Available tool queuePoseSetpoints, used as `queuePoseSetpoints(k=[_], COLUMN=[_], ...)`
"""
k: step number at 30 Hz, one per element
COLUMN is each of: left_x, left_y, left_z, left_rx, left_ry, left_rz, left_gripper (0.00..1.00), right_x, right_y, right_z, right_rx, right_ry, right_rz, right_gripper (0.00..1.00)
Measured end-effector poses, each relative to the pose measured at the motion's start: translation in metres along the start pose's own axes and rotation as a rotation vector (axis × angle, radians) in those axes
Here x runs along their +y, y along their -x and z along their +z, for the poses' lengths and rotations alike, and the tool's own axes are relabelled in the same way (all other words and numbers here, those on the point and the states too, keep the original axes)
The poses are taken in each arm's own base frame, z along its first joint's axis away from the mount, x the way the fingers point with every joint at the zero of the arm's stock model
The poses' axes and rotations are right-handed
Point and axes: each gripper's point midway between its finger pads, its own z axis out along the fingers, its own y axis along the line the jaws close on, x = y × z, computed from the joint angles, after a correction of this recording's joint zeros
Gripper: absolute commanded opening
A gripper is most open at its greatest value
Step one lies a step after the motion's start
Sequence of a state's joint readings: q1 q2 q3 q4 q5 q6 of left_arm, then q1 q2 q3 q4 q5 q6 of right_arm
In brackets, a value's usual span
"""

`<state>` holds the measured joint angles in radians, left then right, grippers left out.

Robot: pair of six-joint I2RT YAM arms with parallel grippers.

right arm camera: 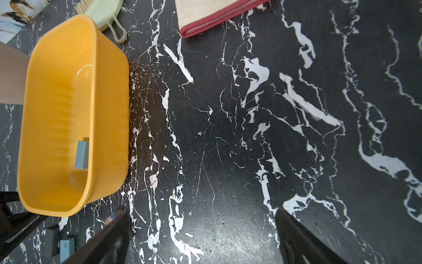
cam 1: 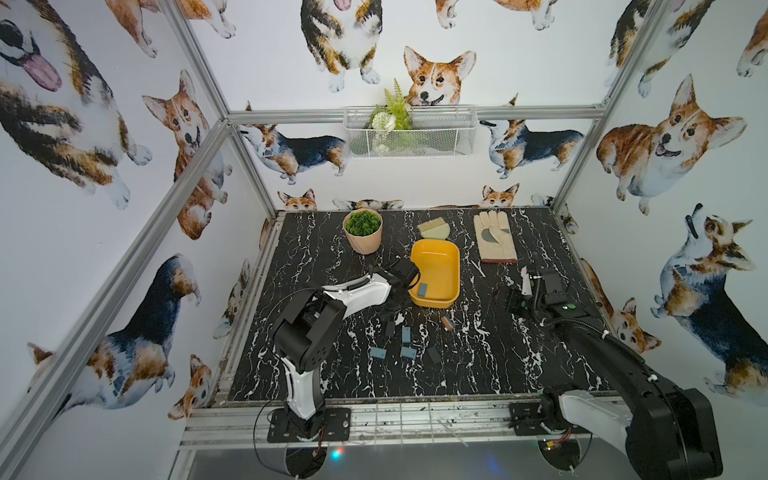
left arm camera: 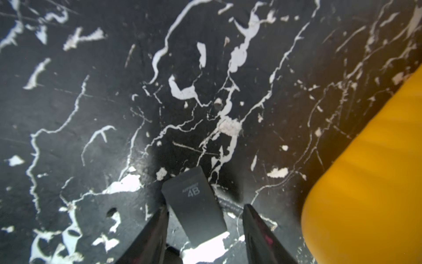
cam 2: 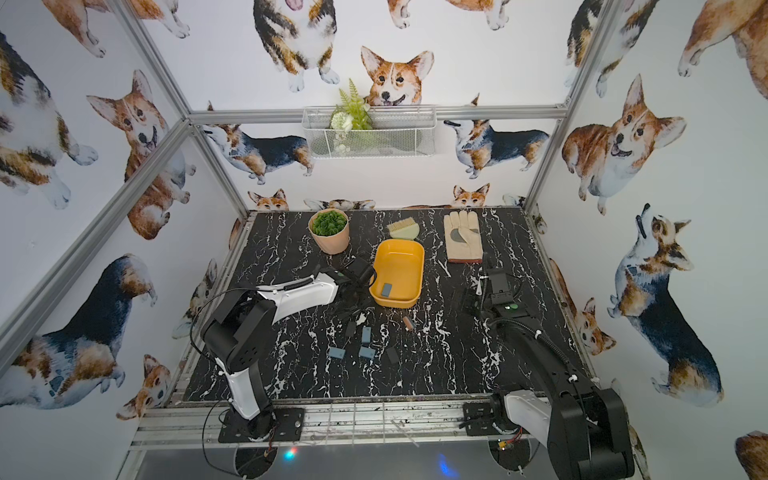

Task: Put the eraser in the storage box
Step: Pick up the eraser from the center of the board.

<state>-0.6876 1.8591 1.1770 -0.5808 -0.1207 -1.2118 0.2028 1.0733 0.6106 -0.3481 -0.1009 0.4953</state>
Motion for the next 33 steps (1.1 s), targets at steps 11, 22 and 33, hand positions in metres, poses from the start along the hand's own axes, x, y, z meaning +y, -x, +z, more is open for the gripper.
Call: queuePoseSetpoints(k=[11, 22, 33], left_x=[0.009, 0.014, 0.004], left_y=[0.000, 0.003, 0.039], left_z=[0.002, -0.002, -0.071], left_rx=[0.010, 0.018, -0.120], left_ry=[0.016, -0.026, -0.054], left_rz=[-0.016, -0.025, 0.085], left_gripper=[0.29, 0.21, 0.24], right_x=[-0.001, -0.001, -0.001], right_y=[-0.002, -0.002, -0.002], right_z=[0.001, 0.002, 0.002], right_rx=[0.007, 0.008, 0.007], right_ry=[-0.001, 0.000, 0.000], right_rz=[0.001, 0.001, 0.003], right_gripper=[0.99, 1.00, 0.99])
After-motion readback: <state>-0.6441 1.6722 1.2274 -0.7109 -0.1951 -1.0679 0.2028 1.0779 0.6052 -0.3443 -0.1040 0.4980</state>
